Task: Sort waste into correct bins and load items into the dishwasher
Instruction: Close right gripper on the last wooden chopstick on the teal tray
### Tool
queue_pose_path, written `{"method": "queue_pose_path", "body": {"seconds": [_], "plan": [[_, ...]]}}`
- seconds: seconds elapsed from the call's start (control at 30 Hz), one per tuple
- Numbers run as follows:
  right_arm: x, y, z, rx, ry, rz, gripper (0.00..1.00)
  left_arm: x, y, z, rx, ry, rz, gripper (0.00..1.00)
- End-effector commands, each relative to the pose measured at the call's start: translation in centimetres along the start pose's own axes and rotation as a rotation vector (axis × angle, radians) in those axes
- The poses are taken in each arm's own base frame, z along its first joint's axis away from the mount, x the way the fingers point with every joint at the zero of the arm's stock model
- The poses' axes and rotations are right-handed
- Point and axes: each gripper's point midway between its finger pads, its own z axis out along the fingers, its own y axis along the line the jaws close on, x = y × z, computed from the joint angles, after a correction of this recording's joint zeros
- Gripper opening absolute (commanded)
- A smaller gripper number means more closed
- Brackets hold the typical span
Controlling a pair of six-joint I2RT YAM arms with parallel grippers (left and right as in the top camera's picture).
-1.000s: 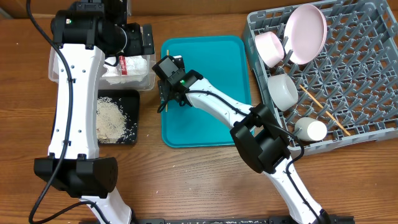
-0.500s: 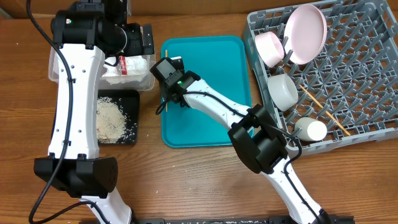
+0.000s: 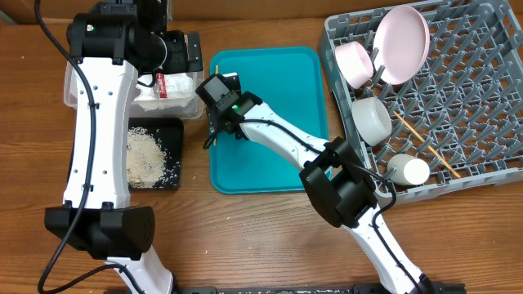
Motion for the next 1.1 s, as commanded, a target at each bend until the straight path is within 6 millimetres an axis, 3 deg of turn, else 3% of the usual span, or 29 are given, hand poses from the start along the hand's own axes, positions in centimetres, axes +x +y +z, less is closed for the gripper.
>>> {"method": "queue_pose_path", "body": {"seconds": [0.0, 0.47, 0.7, 0.8, 0.93, 1.07], "plan": [[-0.9, 0.8, 0.1, -0.028, -0.013, 0.009, 0.83, -0.3, 0.0, -0.4, -0.004, -0.016, 0.012, 1.0], [-1.4, 0.8, -0.1, -0.031, -0.021, 0.015, 0.84, -0.3, 0.0, -0.4, -0.004, -0.016, 0.012, 1.0], [-0.5, -1.0, 1.6, 0.005, 0.019, 0.038, 0.79, -0.3, 0.0, -0.4, -0.004, -0.016, 0.012, 1.0], [0.0, -1.4, 2.2, 0.016, 0.035, 0.053, 0.73, -0.3, 0.0, -0.4, -0.004, -0.016, 0.012, 1.0], [0.4, -1.6, 2.4, 0.024, 0.049, 0.053, 0.56, -0.3, 0.0, -0.4, -0.004, -0.016, 0.012, 1.0], [1.9, -2.2, 2.5, 0.054, 0.1, 0.084, 0.25, -0.3, 0.0, -0.4, -0.003, -0.016, 0.012, 1.0]]}}
